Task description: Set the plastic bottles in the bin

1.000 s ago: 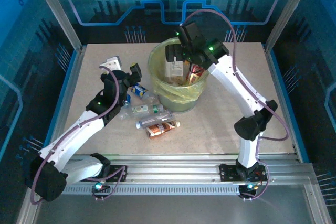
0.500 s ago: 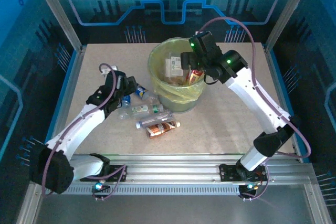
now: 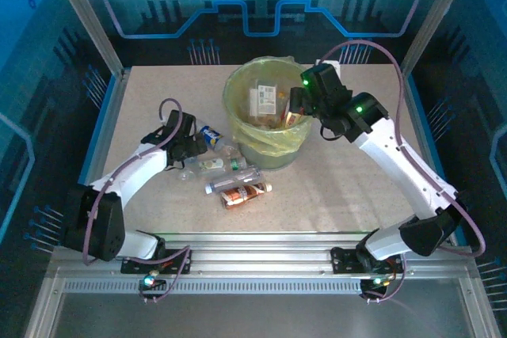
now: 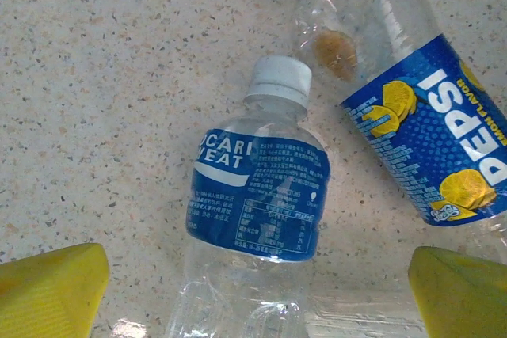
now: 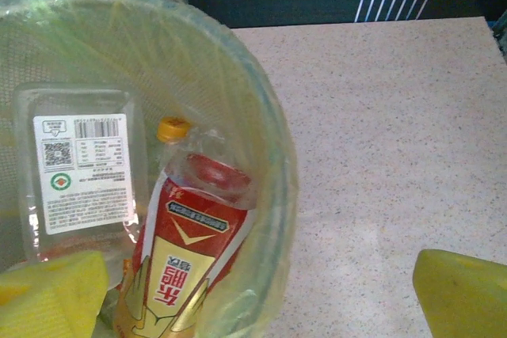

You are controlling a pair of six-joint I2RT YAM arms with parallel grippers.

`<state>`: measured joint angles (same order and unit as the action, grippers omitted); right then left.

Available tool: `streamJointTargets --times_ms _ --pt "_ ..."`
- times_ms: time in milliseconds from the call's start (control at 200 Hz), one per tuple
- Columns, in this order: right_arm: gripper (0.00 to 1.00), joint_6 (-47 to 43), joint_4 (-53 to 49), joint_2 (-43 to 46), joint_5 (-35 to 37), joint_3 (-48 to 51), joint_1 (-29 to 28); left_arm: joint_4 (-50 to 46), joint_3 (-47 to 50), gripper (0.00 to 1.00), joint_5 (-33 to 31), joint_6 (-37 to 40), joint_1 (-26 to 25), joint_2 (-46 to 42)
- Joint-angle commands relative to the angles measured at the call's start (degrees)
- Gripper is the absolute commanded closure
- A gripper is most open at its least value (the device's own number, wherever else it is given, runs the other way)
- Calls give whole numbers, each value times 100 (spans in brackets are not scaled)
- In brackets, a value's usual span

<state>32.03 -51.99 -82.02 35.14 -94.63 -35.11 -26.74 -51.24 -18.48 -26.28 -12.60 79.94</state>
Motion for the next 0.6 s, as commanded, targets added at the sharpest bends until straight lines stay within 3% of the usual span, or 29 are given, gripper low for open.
streamJointTargets --times_ms 0,595 --pt "0 189 215 189 170 141 103 5 108 2 174 -54 121 154" --pt "0 251 215 63 72 164 180 449 491 15 530 -367 641 545"
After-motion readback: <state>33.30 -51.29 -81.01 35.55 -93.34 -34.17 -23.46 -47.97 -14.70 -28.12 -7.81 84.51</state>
